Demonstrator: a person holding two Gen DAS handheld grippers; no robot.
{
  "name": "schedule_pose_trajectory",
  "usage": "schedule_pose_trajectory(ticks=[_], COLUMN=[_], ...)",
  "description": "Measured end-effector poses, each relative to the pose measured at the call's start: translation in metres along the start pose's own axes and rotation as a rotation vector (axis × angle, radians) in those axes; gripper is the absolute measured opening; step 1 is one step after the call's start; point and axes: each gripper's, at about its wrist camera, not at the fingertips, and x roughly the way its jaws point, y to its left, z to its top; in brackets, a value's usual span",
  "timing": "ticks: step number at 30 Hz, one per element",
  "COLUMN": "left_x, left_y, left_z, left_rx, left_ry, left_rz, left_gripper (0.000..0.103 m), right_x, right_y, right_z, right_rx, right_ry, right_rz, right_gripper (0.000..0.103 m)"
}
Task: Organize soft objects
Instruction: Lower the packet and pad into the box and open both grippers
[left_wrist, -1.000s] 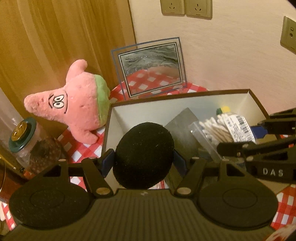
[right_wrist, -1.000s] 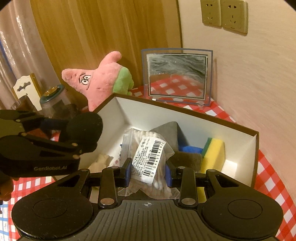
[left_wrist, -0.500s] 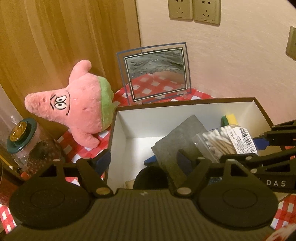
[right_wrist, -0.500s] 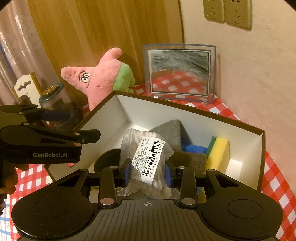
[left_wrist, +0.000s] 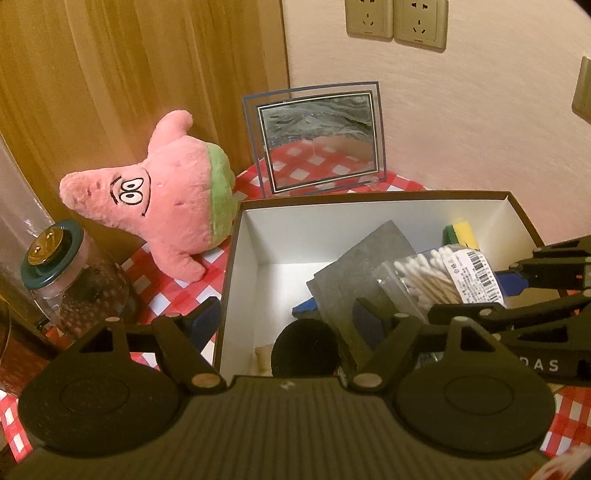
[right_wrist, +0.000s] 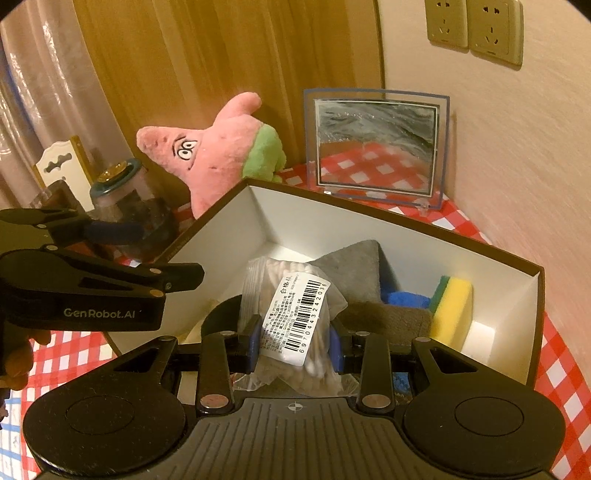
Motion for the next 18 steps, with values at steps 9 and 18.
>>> schedule_pose_trajectory(ticks=[9, 18], left_x=[-0.008, -0.012], left_y=[0.003, 0.001], left_z=[-0.001, -0.002], left_rx=[-0.012, -0.012], left_ry=[-0.011, -0.016], left_rz=[0.011, 0.018], left_gripper=[0.077, 0.077], right_x=[-0.002, -0.008], right_y=[0.003, 0.01], right_z=[0.002, -0.001], right_rx=[-0.014, -0.052], right_ry=[-0.041, -0.069], right_rz=[0.035, 0.02], right_gripper=[0.041, 0.068])
